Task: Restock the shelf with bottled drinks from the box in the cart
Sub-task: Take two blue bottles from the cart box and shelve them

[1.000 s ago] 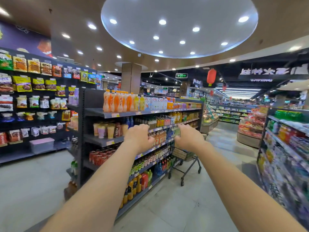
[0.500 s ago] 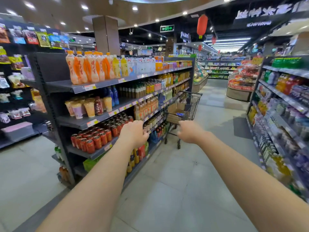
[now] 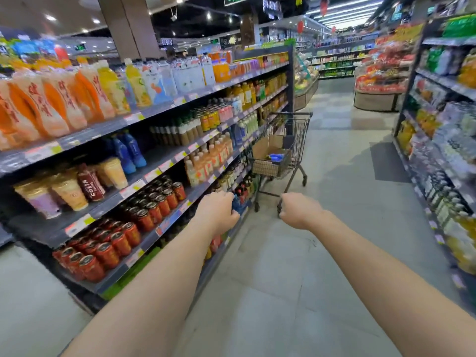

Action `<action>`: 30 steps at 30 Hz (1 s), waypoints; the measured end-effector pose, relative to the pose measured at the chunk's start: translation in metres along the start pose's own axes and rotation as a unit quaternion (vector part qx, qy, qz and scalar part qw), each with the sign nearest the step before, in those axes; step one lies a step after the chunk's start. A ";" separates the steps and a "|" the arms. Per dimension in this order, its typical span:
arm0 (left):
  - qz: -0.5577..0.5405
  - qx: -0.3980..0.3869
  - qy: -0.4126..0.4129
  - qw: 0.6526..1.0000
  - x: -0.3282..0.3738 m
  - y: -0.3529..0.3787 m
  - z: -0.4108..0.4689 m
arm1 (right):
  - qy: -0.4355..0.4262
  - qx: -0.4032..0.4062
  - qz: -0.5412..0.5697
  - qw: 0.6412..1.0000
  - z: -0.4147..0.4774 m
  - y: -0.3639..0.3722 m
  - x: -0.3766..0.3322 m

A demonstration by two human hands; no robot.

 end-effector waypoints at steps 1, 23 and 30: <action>0.000 -0.002 0.005 1.000 0.002 0.003 0.026 | 0.004 0.000 -0.003 1.000 0.020 0.000 0.011; -0.092 -0.033 -0.011 0.995 -0.075 0.127 0.531 | 0.030 -0.026 -0.031 0.999 0.506 0.010 0.145; -0.103 -0.073 -0.007 0.992 -0.076 0.169 0.682 | 0.062 -0.038 -0.014 0.997 0.631 0.020 0.213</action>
Point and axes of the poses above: each hand's wrist, its own z-axis towards the middle knuckle, its own y-axis out of the palm, x = y × z, the point moved 2 cm from there along z, towards the middle knuckle, and after that the axes turned 5 degrees about -z, right-handed, at the moved point
